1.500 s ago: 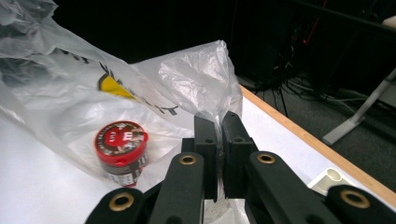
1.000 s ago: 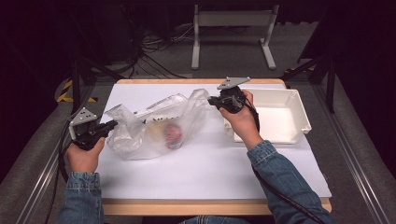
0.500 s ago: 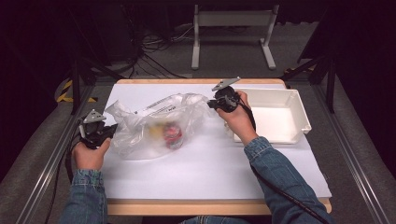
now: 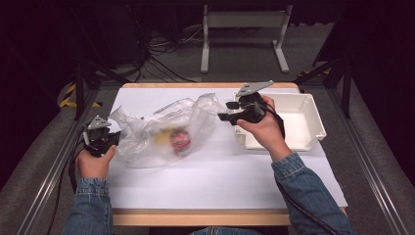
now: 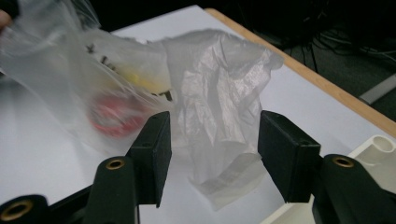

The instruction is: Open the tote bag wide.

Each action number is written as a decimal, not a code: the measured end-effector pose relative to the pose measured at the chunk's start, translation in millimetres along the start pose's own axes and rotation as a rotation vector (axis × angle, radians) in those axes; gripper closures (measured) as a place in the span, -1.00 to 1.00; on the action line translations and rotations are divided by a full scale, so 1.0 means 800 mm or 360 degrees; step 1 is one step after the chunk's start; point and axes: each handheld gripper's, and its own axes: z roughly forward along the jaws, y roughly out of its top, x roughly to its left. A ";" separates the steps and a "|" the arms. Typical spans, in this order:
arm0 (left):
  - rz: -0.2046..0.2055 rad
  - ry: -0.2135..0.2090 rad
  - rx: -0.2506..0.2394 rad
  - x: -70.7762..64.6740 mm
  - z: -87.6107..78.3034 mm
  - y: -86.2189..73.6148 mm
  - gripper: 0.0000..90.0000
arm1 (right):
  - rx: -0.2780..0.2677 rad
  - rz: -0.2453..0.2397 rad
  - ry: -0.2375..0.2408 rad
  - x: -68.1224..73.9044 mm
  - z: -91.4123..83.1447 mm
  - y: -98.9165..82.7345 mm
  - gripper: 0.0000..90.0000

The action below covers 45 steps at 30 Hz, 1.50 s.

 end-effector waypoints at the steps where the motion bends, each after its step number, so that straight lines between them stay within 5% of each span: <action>1: -0.0002 -0.0002 -0.0006 0.000 -0.001 0.000 1.00 | -0.0046 0.0005 0.0013 0.003 -0.013 0.002 -0.03; 10: -0.0003 -0.0013 -0.0033 -0.001 -0.004 0.001 1.00 | -0.0220 -0.0077 0.0077 0.035 -0.046 0.018 -0.11; 21: -0.0002 -0.0039 -0.0052 -0.003 -0.006 0.002 1.00 | -0.0373 -0.0311 0.0249 0.094 -0.044 0.039 -0.18; 26: 0.0007 -0.0043 -0.0063 -0.004 -0.007 0.003 1.00 | -0.0407 -0.0354 0.0311 0.109 -0.040 0.045 -0.19; 40: -0.0002 -0.0055 -0.0083 -0.005 -0.009 0.004 1.00 | -0.0105 -0.0262 0.0345 0.104 0.063 0.024 -0.20; 45: -0.0006 -0.0066 -0.0088 -0.005 -0.009 0.003 1.00 | -0.0011 -0.0212 0.0413 0.101 0.090 0.005 -0.16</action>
